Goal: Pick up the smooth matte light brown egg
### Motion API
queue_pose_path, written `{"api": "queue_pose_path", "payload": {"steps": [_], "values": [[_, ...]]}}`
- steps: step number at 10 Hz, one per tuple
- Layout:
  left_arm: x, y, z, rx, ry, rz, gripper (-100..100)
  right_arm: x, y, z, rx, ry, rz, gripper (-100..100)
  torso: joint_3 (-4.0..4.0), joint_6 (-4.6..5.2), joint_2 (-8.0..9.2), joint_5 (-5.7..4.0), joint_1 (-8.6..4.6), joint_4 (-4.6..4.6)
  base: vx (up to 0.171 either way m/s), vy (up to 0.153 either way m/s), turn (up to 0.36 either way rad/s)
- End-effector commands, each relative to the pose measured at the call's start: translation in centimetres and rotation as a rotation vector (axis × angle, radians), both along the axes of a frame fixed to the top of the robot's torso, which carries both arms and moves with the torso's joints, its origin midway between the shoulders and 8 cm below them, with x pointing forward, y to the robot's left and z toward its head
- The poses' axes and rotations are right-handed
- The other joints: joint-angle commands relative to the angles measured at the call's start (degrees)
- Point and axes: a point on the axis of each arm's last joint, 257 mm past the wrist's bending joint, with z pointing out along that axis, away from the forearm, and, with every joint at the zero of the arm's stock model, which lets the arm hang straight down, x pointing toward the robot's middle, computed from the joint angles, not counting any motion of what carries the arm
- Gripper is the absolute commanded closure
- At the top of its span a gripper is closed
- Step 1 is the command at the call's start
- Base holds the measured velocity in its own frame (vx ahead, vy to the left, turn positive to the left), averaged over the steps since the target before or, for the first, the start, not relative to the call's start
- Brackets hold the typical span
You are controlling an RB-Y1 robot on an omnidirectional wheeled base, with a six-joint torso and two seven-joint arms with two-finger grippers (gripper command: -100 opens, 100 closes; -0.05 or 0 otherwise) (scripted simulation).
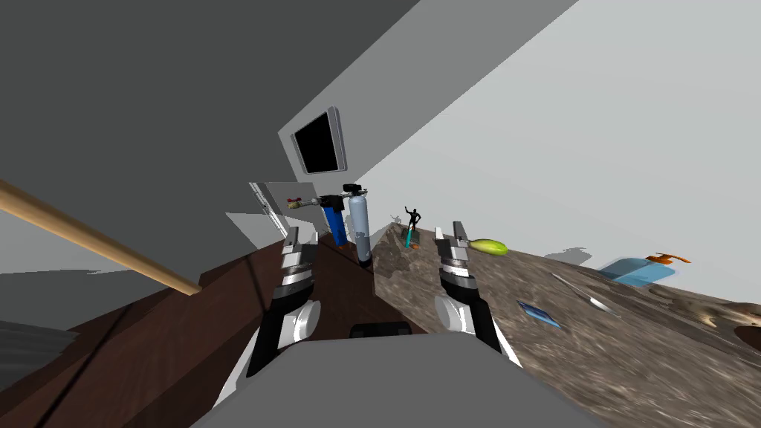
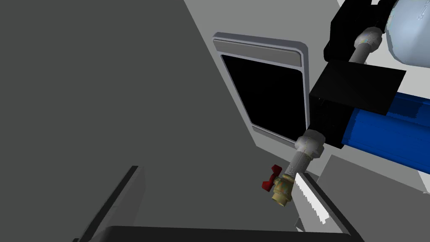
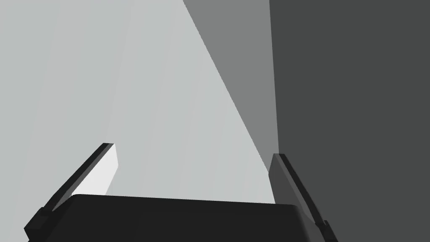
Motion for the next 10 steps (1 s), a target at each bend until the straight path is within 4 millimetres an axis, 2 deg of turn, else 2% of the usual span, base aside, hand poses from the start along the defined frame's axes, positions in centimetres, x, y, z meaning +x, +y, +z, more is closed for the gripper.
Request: {"api": "queue_pose_path", "payload": {"steps": [1, 6, 7, 8, 9, 10], "values": [[0.0, 0.0, 0.0, 0.0, 0.0, 0.0, 0, 0.6, 0.4, -0.4, -0.018, 0.02, 0.033, -100, 0.0, 0.0, 0.0, 0.0, 0.0, 0.0, -0.01, 0.004, -0.037], [0.0, 0.0, 0.0, 0.0, 0.0, 0.0, 0, 5.0, 1.5, -3.0, -0.007, 0.145, 0.187, -100, 0.07, 0.0, 0.13, 0.01, 0.05, 0.03, -0.035, 0.015, -0.077], [0.0, 0.0, 0.0, 0.0, 0.0, 0.0, 0, 5.2, 1.5, -3.1, 0.004, 0.152, 0.196, -100, 0.08, 0.01, 0.15, 0.01, 0.05, 0.03, -0.037, 0.014, -0.031], [0.0, 0.0, 0.0, 0.0, 0.0, 0.0, 0, 6.4, 1.6, -3.9, 0.022, 0.189, 0.227, -100, 0.08, 0.0, 0.14, 0.01, 0.05, 0.03, -0.038, 0.013, -0.074], [0.0, 0.0, 0.0, 0.0, 0.0, 0.0, 0, 6.4, 1.6, -3.9, 0.027, 0.188, 0.232, -100, 0.08, 0.0, 0.13, 0.01, 0.04, 0.03, -0.03, 0.01, -0.039], [0.0, 0.0, 0.0, 0.0, 0.0, 0.0, 0, 7.7, 1.6, -4.7, 0.052, 0.227, 0.264, -100, 0.07, 0.0, 0.11, 0.01, 0.03, 0.03, -0.035, 0.009, -0.08]]}}
